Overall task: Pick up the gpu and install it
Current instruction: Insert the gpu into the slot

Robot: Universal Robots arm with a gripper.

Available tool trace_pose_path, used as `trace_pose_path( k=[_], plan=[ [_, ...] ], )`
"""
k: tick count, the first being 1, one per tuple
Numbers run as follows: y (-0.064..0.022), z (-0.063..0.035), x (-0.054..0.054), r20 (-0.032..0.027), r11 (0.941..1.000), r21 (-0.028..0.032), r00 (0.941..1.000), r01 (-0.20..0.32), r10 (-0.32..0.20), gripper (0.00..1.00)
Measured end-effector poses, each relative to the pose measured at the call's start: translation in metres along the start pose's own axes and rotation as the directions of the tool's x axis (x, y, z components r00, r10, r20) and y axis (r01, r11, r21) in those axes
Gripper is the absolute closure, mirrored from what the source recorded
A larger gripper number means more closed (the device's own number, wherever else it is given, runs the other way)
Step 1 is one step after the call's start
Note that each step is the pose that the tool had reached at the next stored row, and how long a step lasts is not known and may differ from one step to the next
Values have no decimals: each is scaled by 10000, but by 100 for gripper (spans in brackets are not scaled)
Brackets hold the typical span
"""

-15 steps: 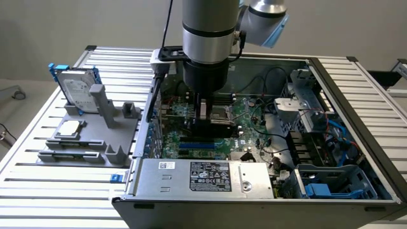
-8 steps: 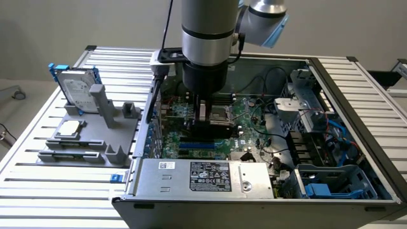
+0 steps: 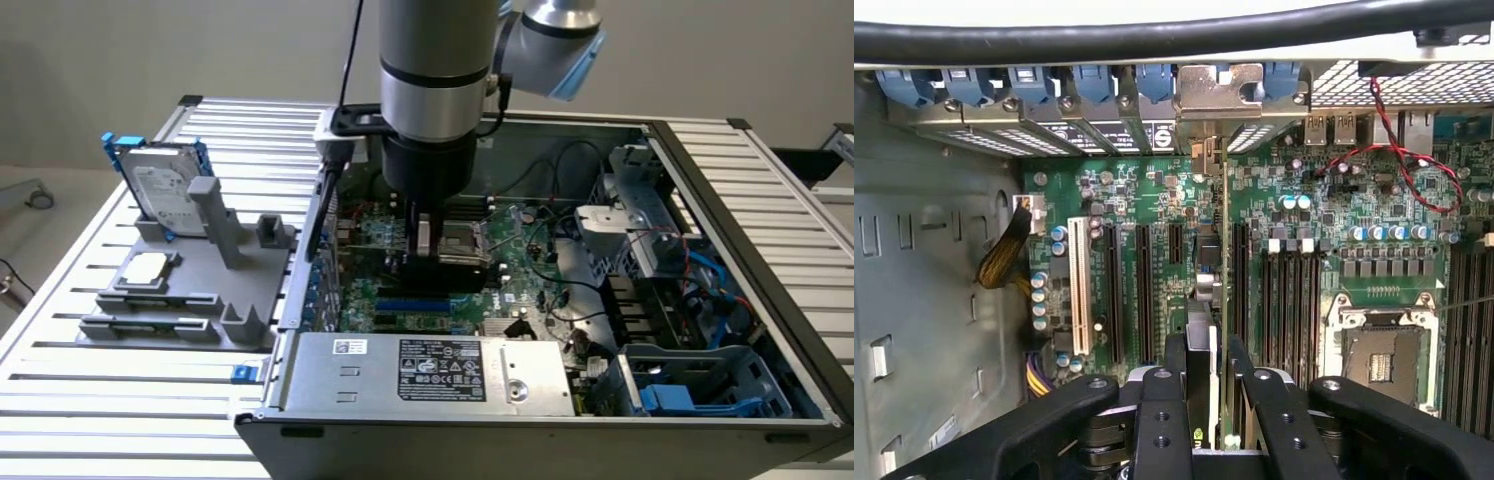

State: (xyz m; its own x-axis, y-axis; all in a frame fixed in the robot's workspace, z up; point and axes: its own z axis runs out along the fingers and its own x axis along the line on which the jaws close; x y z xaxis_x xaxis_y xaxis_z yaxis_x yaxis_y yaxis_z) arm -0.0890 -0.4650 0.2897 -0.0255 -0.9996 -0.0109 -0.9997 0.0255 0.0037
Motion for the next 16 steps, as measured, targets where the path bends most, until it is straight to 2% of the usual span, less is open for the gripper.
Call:
trace_pose_path(
  k=[16],
  plan=[
    [4, 53, 1, 12, 10000, 0, 10000, 0, 0, 74]
  ],
)
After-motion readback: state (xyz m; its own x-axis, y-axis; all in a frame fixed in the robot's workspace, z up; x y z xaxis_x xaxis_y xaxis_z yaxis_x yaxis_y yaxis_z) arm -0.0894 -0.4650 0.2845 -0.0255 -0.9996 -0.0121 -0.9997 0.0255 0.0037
